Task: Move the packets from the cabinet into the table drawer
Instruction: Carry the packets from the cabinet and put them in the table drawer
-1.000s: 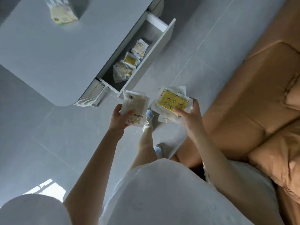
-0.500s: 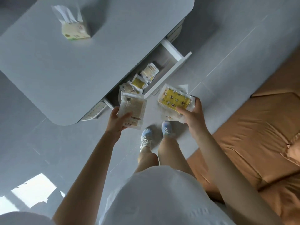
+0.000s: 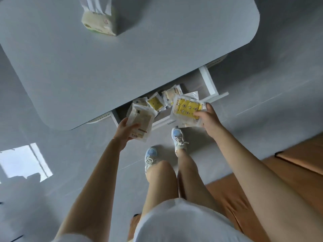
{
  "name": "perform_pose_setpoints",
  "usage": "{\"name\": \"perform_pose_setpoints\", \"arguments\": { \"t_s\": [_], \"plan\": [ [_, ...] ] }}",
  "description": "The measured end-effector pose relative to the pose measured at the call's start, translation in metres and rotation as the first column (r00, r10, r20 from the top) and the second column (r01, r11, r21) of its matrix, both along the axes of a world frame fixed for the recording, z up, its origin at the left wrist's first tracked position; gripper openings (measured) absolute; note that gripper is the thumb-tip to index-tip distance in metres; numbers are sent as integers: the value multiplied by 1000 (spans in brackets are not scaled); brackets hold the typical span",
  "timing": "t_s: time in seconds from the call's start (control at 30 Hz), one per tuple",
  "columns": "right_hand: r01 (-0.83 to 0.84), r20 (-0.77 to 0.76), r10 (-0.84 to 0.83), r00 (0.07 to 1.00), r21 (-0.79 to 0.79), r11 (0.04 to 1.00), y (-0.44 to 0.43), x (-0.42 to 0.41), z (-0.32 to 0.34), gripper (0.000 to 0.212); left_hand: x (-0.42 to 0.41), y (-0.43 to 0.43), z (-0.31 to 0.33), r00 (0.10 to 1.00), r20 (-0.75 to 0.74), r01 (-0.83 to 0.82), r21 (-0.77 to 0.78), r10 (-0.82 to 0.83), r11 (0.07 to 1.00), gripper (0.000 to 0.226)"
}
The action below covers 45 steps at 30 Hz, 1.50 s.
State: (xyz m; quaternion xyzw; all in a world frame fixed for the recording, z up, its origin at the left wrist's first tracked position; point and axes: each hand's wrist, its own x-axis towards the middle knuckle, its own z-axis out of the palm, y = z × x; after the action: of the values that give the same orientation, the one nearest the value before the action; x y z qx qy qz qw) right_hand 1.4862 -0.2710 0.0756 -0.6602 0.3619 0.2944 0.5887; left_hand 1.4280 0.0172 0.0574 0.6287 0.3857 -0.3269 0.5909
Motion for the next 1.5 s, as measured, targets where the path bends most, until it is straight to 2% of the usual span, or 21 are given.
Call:
{"name": "perform_pose_setpoints", "arguments": {
  "t_s": [0.13,0.27,0.43,0.53,0.63,0.77,0.9,1.0,1.07,1.13,1.23,1.37,1.5],
  "plan": [
    [-121,-46,119,992,-39,992,8,41,-56,30,18,1,-50,998,-57,-32,-20,30,999,38],
    [-214,-57,209,976,-96,972,26,62,-139,37,26,10,-124,995,-102,-1,-19,-1,1000,35],
    [-262,-61,256,965,-138,955,47,78,-247,40,30,17,-213,992,-82,-86,124,96,989,28],
    [-284,-88,273,958,-158,946,57,81,-287,45,31,16,-246,993,-35,-106,176,114,979,22],
    [-271,-72,262,962,-200,941,62,81,-307,42,33,13,-266,1000,-19,4,197,-1,980,32],
    [-279,-45,281,959,-348,895,67,81,-314,34,35,6,-278,996,11,74,348,-83,935,33],
    [-426,-90,431,898,-422,800,70,81,-296,52,27,1,-264,998,59,-12,381,-12,924,42],
    [-522,-73,540,838,-393,757,72,76,-256,70,22,3,-230,993,57,68,425,-102,902,51],
    [-614,-49,662,748,-431,662,73,70,-216,64,16,6,-197,990,32,113,419,-139,901,53],
    [-698,-48,801,597,-524,489,74,64,-172,59,9,7,-157,979,15,177,438,-204,881,53],
    [-751,-92,927,365,-617,234,83,53,-104,62,-2,6,-92,930,-19,317,549,-368,773,55],
    [-762,-160,973,169,-647,26,108,42,-17,63,-18,5,-12,847,-55,416,689,-530,593,59],
    [-737,-240,971,-6,-654,-167,129,32,39,73,-33,1,44,838,-105,424,745,-536,516,68]
  ]
}}
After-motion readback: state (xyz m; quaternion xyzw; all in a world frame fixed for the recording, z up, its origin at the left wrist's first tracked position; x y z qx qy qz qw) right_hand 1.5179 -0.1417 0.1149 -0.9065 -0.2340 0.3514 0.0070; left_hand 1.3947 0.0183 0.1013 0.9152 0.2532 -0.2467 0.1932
